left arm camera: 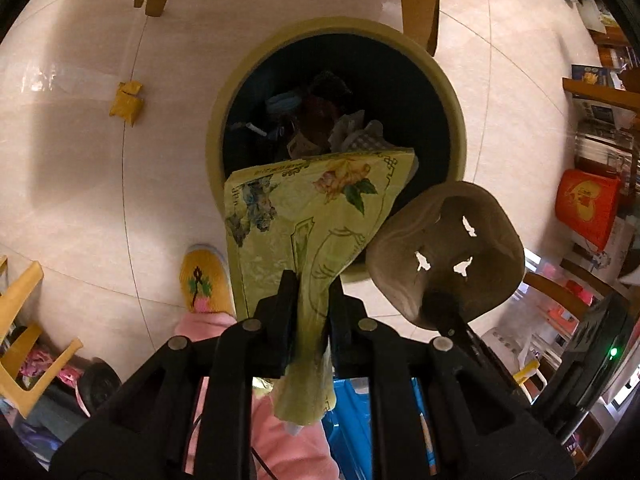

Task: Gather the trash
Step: 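Carry the packet and pulp holder with both tools down over the bin, then open the left tool over the bin while the right tool releases the pulp holder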

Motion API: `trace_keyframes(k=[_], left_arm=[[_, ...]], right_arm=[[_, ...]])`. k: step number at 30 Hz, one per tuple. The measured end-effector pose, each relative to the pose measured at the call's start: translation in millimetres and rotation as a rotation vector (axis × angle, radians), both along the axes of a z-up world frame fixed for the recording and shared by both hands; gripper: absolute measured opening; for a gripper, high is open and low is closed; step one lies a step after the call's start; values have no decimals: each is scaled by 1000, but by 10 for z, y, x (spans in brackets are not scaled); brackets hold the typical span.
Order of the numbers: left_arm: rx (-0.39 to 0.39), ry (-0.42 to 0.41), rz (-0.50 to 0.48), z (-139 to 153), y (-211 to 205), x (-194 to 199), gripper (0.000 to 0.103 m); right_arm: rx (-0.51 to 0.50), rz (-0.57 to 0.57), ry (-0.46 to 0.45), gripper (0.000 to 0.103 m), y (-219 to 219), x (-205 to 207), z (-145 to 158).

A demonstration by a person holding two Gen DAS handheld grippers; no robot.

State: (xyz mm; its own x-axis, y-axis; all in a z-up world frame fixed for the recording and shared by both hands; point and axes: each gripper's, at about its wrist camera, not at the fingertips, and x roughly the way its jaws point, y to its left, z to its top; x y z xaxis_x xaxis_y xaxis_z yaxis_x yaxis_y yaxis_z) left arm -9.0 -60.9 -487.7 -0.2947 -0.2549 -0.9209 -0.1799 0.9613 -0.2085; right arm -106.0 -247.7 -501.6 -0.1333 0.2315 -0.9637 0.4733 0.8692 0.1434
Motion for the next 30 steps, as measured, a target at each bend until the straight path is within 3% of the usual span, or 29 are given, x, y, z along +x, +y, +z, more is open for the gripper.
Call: trace_keyframes(k=[2, 6, 10, 22, 30], left_arm=[[-2, -7, 2, -40, -26, 49, 15], [-3, -22, 6, -75, -77, 191, 42], [-1, -38, 3, -38, -111, 272, 49], [36, -38, -19, -158, -46, 240, 50], [58, -183, -68, 7, 10, 153, 50]], right_arm=[[-11, 14, -2, 10, 46, 55, -54], [-13, 40, -7, 14, 117, 157, -135], [0, 52, -29, 22, 114, 286, -279], [36, 59, -66, 25, 128, 281, -313], [30, 62, -143, 25, 92, 298, -167]])
